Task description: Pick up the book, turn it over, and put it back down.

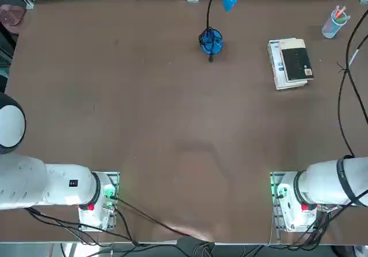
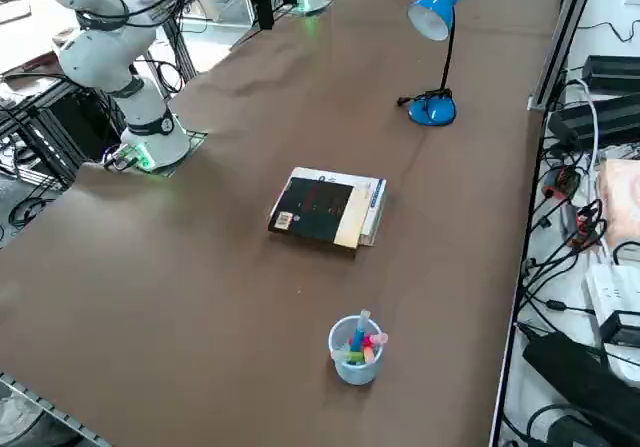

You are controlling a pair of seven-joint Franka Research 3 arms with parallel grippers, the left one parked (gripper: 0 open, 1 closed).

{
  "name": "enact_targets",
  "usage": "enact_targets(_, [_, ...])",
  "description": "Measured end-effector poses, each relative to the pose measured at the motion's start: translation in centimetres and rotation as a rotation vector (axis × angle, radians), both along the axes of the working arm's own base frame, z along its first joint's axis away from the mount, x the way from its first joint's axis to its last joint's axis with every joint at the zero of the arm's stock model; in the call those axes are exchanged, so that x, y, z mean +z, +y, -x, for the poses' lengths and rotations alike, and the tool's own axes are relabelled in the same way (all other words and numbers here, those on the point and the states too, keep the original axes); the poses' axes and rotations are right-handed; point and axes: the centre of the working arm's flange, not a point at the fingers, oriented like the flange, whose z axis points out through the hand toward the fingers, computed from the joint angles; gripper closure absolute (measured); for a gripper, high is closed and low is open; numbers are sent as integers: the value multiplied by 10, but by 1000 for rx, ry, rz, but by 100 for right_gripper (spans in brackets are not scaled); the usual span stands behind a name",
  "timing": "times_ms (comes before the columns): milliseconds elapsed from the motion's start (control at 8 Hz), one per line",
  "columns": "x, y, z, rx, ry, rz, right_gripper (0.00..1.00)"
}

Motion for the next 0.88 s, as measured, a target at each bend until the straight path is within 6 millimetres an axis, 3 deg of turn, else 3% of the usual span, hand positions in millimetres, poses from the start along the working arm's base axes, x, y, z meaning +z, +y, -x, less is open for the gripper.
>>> enact_targets(125, [-14,-18,-7,-29,18,-31,0])
enact_targets(375, [-58,-73,-24,-34,35,-139,0])
enact_targets(625, [-118,-145,-32,-35,43,-295,0])
enact_targets(875, [-182,-207,-26,-42,46,-434,0])
